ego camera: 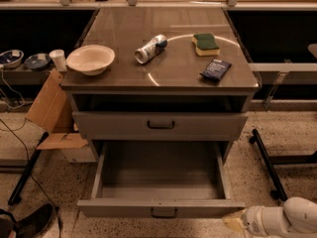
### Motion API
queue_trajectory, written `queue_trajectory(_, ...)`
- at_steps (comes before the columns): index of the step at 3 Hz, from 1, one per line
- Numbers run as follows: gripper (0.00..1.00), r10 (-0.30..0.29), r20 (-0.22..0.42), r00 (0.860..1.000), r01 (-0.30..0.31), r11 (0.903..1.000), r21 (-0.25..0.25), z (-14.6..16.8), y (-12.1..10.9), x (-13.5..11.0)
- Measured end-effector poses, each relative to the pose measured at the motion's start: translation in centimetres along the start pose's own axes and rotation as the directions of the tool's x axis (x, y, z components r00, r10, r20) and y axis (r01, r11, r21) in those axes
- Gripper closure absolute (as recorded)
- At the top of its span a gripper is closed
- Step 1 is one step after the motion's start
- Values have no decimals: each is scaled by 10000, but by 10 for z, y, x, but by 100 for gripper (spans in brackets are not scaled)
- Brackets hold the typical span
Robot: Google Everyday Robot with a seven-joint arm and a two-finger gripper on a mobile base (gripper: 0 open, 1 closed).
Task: Close middle drawer
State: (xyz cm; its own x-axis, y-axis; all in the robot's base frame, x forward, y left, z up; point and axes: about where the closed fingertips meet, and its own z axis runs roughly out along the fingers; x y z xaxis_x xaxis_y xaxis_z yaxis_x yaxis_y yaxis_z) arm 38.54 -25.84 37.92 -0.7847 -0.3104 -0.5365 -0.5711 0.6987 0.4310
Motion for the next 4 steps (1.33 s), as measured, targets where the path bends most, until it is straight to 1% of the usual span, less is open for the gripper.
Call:
queue_trajectory(1, 100, 97, -52, 9999, -96, 9997, 210, 0, -13, -8)
queue_trajectory(3, 100, 597, 29, 9982, -597, 9962, 629, 5, -38, -39)
queue_trajectory(4, 100, 620, 34, 9981, -621, 9959, 657, 5, -39, -39)
